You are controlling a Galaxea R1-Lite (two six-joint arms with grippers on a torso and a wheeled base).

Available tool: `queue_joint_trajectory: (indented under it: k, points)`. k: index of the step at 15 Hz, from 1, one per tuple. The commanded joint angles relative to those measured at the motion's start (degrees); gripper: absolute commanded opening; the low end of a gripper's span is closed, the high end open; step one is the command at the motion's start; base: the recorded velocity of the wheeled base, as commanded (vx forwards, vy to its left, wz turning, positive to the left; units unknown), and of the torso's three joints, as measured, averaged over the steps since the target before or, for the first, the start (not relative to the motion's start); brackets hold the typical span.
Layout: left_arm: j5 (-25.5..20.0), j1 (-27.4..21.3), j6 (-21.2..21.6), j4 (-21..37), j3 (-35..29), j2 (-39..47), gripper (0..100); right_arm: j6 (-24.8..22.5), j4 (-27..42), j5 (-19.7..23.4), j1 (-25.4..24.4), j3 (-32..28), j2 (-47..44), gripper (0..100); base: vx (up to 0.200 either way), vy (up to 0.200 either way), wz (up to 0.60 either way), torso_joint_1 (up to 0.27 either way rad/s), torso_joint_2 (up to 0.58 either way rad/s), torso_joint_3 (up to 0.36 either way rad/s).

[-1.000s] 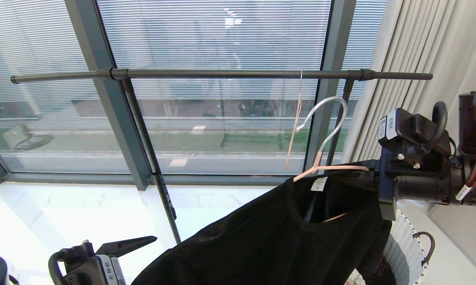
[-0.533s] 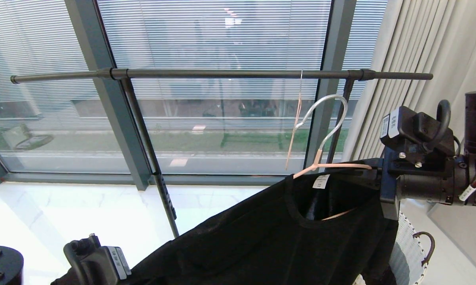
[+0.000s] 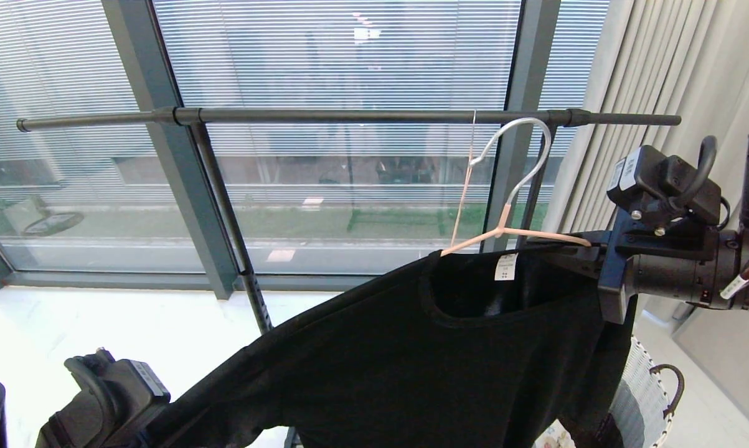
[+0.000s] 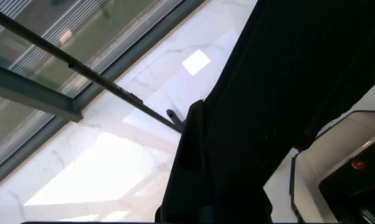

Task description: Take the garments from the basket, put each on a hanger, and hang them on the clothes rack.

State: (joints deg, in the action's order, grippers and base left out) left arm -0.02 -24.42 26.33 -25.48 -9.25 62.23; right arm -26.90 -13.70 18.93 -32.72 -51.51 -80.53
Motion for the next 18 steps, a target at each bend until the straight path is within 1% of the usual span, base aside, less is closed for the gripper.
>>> queue_joint_trajectory:
  k: [1, 2, 3, 5, 9, 10, 11, 13, 15, 17, 18]
  points:
    - [0.0, 0.2, 0.0, 0.0, -0.3, -0.3, 0, -0.1, -0.1, 0.0, -0.1, 0.0, -0.1, 0, 0.000, 0.000, 0.00, 0.000, 0.00, 0.000]
    - [0.0, 0.2, 0.0, 0.0, -0.6, -0.4, 0, -0.1, -0.1, -0.1, -0.2, 0.1, -0.1, 0, 0.000, 0.000, 0.00, 0.000, 0.00, 0.000]
    - [0.4, 0.2, 0.0, 0.0, -0.7, -0.9, 100, -0.1, -0.1, -0.1, -0.2, 0.1, -0.1, 0, 0.000, 0.000, 0.00, 0.000, 0.00, 0.000]
    - [1.5, 0.2, -0.1, 0.0, -0.8, -1.6, 100, -0.1, -0.1, -0.8, -0.2, 0.0, 0.0, 0, 0.000, 0.000, 0.00, 0.000, 0.00, 0.000]
    - [1.6, 0.5, -0.7, 0.0, -1.1, -3.2, 100, -0.1, 0.0, -1.6, -0.2, 0.1, 0.3, 0, 0.000, 0.000, 0.00, 0.000, 0.00, 0.000]
    - [1.6, 0.6, -2.0, 0.0, -1.3, -3.3, 100, -0.1, 0.0, -1.8, -0.1, 0.2, 0.4, 0, 0.000, 0.000, 0.00, 0.000, 0.00, 0.000]
    - [2.4, 1.2, -3.9, 0.0, -1.5, -3.2, 100, -0.1, 0.0, -2.8, 0.0, 0.4, 0.4, 0, 0.000, 0.000, 0.00, 0.000, 0.00, 0.000]
    - [7.1, 4.0, -4.3, 0.0, -1.7, -2.6, 100, 0.0, 0.0, -5.0, -0.1, 1.5, 0.6, 0, 0.000, 0.000, 0.00, 0.000, 0.00, 0.000]
    - [11.0, 6.9, -4.5, 0.0, -1.8, -2.9, 100, 0.8, 0.0, -5.2, -0.1, 3.4, 1.6, 0, 0.000, 0.000, 0.00, 0.000, 0.00, 0.000]
    - [11.2, 7.7, -4.8, 0.0, -2.8, -3.2, 100, 1.5, 0.2, -5.6, 0.0, 3.8, 2.1, 0, 0.000, 0.000, 0.00, 0.000, 0.00, 0.000]
    - [11.2, 7.7, -8.6, 0.0, -4.7, -2.6, 100, 1.6, 0.3, -7.9, 0.0, 4.3, 2.1, 0, 0.000, 0.000, 0.00, 0.000, 0.00, 0.000]
